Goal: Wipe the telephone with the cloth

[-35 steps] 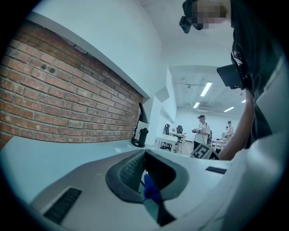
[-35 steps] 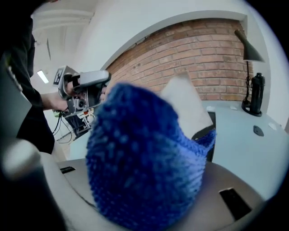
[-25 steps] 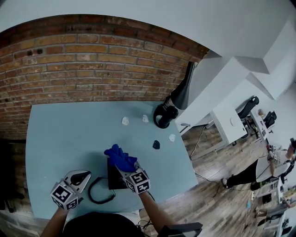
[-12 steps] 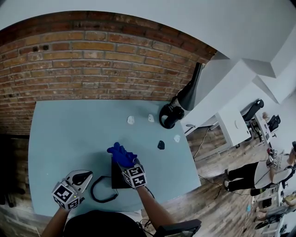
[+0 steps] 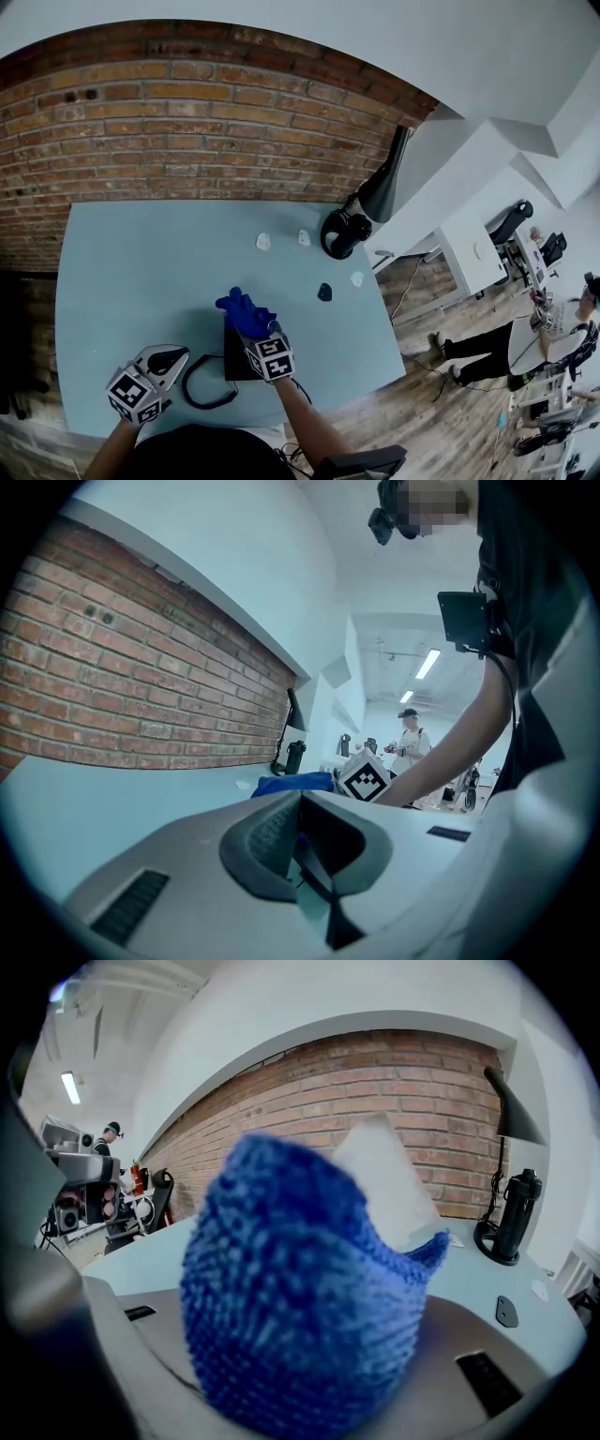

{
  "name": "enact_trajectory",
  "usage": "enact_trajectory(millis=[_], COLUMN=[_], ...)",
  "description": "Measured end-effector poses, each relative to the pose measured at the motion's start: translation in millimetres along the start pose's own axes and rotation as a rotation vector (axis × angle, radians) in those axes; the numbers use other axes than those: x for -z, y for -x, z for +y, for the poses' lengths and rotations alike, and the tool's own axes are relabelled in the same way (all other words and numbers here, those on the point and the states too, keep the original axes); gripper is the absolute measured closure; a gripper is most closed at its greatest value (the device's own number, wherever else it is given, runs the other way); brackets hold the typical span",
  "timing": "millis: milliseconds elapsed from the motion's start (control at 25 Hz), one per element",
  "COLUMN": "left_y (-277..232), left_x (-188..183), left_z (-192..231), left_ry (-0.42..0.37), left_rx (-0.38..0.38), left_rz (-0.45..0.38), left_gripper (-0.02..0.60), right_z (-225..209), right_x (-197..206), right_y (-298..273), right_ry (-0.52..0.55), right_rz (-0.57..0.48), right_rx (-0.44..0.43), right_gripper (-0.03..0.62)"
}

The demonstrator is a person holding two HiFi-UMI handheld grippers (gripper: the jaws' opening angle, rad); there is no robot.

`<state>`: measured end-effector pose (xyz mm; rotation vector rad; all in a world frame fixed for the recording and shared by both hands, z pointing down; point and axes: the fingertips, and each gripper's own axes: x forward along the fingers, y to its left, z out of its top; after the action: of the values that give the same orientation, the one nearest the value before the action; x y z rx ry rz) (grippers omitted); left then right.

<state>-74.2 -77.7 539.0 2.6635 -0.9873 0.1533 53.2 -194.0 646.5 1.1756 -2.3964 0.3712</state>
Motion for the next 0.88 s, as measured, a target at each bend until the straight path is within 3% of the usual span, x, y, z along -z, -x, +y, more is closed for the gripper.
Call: enact_trajectory(millis=[880], left_y=[-4], left_x=[5], left_z=[-11], left_ry=[-0.01], left_rx=[0.029], left_rz=[0.016], left_gripper=[0.56], right_z=[21], right_x=[38], right_y=[21], right_ry=[0.007], right_rz=[0.03], right_rx=[-0.001], right_gripper=[0.404])
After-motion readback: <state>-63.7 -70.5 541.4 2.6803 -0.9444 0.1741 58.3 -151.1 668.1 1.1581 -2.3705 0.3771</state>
